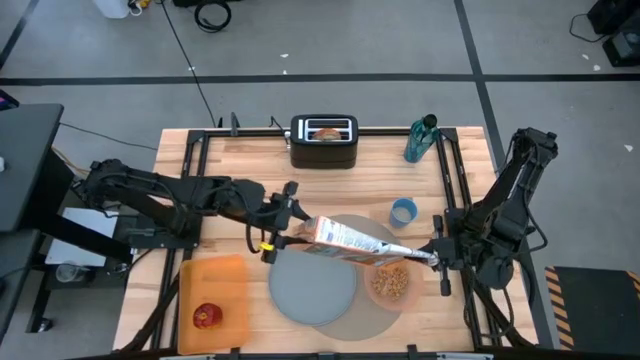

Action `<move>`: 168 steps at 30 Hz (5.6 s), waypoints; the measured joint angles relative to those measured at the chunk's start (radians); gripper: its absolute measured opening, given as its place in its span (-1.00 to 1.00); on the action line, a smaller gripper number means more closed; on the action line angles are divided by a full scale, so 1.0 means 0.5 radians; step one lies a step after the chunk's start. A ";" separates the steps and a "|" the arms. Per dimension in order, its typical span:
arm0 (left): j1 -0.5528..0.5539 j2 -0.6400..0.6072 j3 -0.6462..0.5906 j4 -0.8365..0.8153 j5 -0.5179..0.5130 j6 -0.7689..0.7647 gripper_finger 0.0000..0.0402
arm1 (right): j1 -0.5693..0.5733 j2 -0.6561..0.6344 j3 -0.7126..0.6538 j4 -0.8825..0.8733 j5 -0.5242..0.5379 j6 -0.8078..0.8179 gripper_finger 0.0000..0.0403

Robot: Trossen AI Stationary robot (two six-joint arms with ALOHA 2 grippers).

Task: Arrange a breakfast setting
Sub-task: Pour cereal into the orange bowl

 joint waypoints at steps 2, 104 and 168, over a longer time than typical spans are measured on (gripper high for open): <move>0.007 0.007 0.038 0.009 0.014 -0.002 0.03 | 0.017 -0.010 0.002 0.028 0.014 0.006 -0.93; 0.075 0.379 0.449 -0.401 0.216 0.159 -0.15 | 0.117 0.091 -0.014 -0.120 -0.110 0.189 -0.92; 0.125 0.368 0.472 -0.407 0.261 0.067 -0.15 | 0.026 0.018 -0.005 -0.323 -0.679 0.648 -0.04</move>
